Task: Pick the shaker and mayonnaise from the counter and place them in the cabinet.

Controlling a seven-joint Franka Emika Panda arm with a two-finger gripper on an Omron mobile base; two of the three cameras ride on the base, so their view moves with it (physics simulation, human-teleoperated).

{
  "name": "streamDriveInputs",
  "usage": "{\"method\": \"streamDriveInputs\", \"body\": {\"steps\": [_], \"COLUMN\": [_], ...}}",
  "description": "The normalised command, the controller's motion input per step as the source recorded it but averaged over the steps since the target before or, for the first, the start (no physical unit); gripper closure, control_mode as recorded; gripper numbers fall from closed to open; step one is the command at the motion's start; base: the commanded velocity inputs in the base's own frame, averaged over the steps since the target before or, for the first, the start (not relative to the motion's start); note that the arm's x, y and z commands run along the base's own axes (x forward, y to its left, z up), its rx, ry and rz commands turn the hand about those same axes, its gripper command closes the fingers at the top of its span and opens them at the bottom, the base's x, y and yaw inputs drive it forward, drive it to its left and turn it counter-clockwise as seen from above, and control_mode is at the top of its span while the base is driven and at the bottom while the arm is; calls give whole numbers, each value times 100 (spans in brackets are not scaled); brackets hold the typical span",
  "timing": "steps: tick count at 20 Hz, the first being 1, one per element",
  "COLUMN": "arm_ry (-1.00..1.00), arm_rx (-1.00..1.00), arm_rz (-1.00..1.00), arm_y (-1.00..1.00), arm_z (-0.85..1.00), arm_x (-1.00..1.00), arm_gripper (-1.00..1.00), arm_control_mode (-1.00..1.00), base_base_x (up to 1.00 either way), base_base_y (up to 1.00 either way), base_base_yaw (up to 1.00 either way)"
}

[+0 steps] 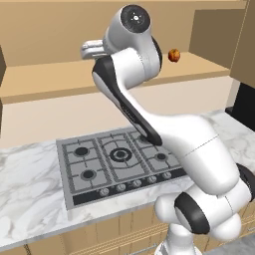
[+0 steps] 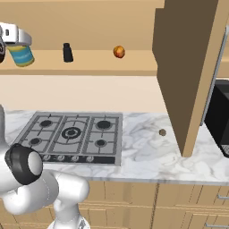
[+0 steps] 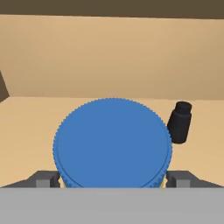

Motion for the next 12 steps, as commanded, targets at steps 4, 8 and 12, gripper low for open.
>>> {"method": "streamDriveInputs", "body": {"steps": [4, 8, 12], "arm_ry": [0, 0, -1], "arm_rx": [0, 0, 0], "arm_rz": [0, 0, 0], "arm_y": [0, 0, 0], "arm_z": [0, 0, 0], "arm_x": [36, 41, 42], "arm_gripper": [100, 100, 100], "arm_control_mode": [-100, -100, -100], "base_base_x": [0, 0, 0], "base_base_y": [0, 0, 0], "base_base_yaw": [0, 0, 0]}}
